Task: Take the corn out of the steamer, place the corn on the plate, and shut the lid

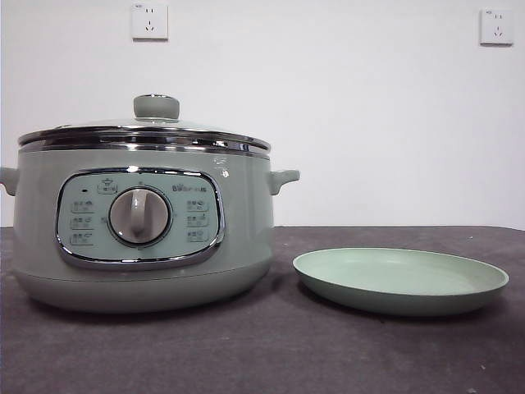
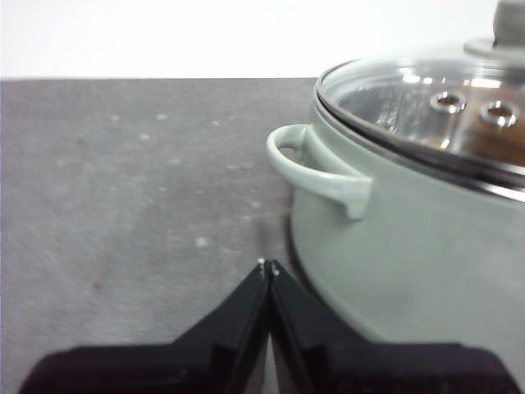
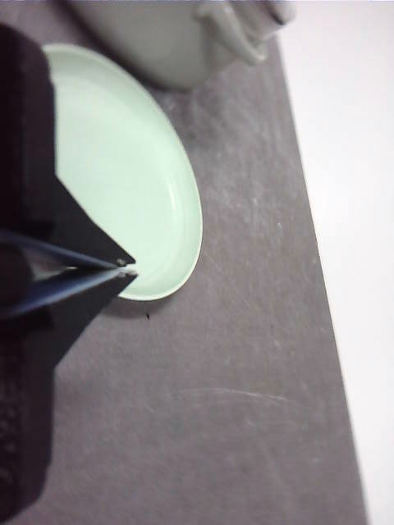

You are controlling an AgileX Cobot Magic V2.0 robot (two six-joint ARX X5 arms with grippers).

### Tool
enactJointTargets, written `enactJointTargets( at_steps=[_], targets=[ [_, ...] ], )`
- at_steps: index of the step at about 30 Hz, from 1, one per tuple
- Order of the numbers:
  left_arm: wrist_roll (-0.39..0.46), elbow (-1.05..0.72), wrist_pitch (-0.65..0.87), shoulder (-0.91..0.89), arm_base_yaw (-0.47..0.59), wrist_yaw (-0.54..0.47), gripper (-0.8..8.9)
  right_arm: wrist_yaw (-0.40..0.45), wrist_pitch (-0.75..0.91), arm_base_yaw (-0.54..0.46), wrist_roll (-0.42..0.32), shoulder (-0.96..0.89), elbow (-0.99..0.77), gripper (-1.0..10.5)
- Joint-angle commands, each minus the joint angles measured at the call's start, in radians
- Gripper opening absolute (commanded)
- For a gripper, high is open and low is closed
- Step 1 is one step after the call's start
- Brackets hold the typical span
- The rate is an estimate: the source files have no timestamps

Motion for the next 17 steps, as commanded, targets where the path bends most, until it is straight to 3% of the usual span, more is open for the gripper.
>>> enactJointTargets(
  at_steps=[1, 4, 8, 17],
  targets=[
    [-0.148, -0.012, -0.003, -0.003, 0.002, 0.036, -0.04, -0.001, -0.008, 0.0, 0.179, 0.0, -0.011, 0.0],
    [-0.161, -0.01, -0.002, -0.003, 0.002, 0.081, -0.04, -0.003, -0.008, 0.0, 0.254, 0.0, -0.011, 0.0],
    [-0.21, -0.002, -0.003, -0.003, 0.002, 0.102, -0.08, -0.004, 0.001, 0.0, 0.303, 0.001, -0.003, -0.1],
    [-0.255, 0.116, -0.06, 0.017, 0.002, 0.143, -0.08, -0.03, -0.012, 0.0, 0.286, 0.118, 0.149, -0.1]
  ],
)
